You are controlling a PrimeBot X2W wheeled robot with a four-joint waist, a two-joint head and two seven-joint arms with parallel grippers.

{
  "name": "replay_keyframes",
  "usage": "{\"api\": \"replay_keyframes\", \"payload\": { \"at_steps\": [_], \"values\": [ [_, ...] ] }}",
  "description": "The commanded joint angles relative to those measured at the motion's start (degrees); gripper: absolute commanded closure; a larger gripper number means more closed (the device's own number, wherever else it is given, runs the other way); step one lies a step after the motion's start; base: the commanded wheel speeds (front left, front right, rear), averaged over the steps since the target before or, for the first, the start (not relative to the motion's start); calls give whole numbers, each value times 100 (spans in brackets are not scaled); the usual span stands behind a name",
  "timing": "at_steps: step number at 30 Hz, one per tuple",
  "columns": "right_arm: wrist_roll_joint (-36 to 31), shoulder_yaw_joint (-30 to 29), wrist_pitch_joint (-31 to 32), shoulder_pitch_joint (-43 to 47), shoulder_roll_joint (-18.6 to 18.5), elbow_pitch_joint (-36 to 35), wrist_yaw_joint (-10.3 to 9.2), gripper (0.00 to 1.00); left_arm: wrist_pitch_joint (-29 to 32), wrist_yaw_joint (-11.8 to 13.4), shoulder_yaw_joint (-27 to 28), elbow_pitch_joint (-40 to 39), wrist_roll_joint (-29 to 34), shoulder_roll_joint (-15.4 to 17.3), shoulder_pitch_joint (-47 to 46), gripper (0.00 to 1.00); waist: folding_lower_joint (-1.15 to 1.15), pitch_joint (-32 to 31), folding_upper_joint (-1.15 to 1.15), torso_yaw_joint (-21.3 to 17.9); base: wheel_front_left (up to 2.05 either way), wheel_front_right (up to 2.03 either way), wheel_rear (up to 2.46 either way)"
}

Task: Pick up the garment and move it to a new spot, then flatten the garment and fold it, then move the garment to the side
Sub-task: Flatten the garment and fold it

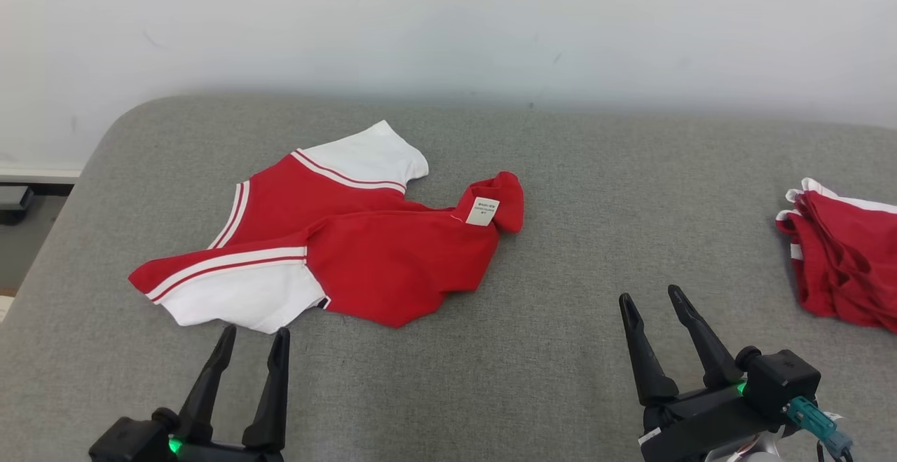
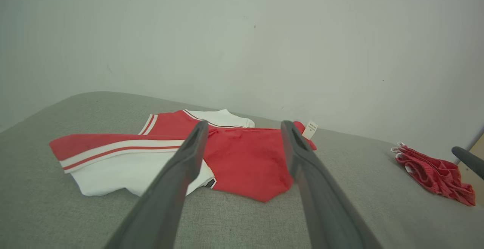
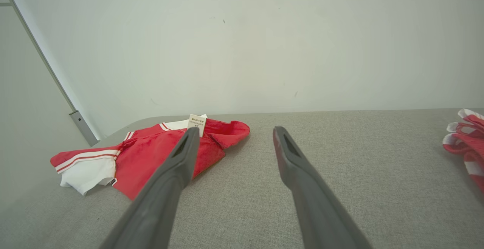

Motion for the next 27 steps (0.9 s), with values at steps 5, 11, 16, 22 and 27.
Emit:
{"api": "replay_keyframes", "payload": {
  "at_steps": [5, 11, 16, 22, 27],
  "values": [
    [-4, -20, -27, 12, -18, 21, -5, 0, -29, -80, 58, 53, 124, -68, 72, 0, 1, 19, 0, 105, 0, 0, 0],
    [-162, 82, 99, -145, -18, 212, -5, 0, -29, -110, 76, 96, 198, -119, 36, 0, 1, 29, 0, 199, 0, 0, 0],
    [-405, 168, 589, -580, -19, 466, -5, 0, -29, -134, 22, 111, 209, -153, -38, 0, 1, 110, 0, 273, 0, 0, 0],
    [-979, 243, 1300, -1397, -18, 1022, -5, 0, -29, -146, -74, 127, 222, -184, -141, 0, 1, 276, 0, 375, 0, 0, 0],
    [-763, 427, 1908, -2022, -19, 1732, -5, 0, -29, -127, -164, 163, 189, -207, -231, 0, 1, 427, 0, 519, 0, 0, 0]
  ]
}}
